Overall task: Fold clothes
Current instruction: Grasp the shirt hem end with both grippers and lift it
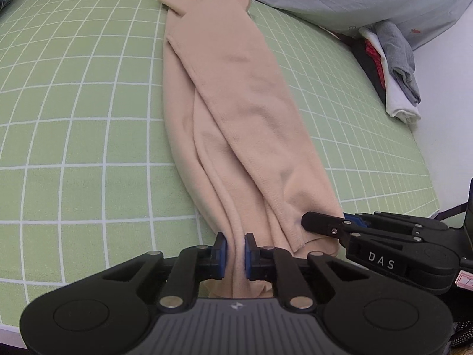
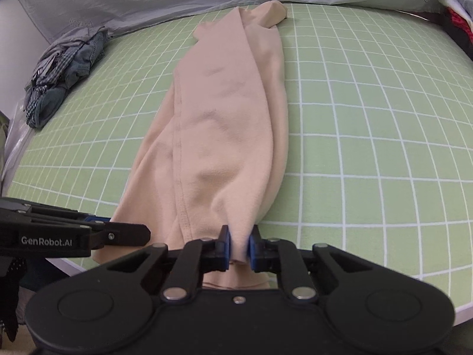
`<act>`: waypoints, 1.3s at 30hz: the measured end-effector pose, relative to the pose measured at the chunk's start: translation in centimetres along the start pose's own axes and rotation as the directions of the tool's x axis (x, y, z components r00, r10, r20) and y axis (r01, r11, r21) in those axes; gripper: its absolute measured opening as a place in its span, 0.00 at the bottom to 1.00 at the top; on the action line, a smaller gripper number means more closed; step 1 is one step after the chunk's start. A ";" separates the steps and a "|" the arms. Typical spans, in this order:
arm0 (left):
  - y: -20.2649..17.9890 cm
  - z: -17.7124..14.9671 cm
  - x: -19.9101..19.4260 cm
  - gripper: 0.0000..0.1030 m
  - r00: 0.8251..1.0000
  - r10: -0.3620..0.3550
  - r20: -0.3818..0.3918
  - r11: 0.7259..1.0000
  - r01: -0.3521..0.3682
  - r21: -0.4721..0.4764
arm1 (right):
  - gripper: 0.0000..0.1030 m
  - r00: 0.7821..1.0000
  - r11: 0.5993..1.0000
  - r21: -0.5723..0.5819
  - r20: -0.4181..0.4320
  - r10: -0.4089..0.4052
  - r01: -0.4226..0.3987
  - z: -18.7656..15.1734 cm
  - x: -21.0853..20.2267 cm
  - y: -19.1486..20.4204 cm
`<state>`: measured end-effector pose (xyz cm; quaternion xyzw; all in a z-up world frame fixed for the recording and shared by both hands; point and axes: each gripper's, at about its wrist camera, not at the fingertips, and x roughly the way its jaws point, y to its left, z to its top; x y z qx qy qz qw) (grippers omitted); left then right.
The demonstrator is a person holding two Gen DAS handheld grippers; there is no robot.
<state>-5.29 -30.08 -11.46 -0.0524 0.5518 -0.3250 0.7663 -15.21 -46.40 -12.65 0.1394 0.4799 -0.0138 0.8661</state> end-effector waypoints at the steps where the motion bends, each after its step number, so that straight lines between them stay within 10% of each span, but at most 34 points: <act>1: -0.1 0.3 -0.5 0.12 1.000 -0.013 0.011 1.000 0.013 -0.004 | 0.12 1.000 1.000 -0.009 0.020 0.003 -0.003 0.4 -0.5 0.2; 9: -1.8 5.0 -5.0 0.12 0.982 -0.080 0.170 0.997 0.080 0.007 | 0.12 0.977 0.997 -0.051 0.203 0.068 -0.059 4.8 -4.9 1.6; 25: -2.7 17.8 -9.1 0.12 0.892 -0.140 0.431 0.989 0.150 0.011 | 0.11 0.869 0.992 -0.089 0.480 0.120 -0.088 19.1 -7.4 1.4; 39: 2.1 31.6 -1.0 0.13 0.916 -0.085 0.391 0.991 0.117 -0.060 | 0.08 0.898 0.991 -0.134 0.435 0.064 -0.006 32.6 3.6 -0.5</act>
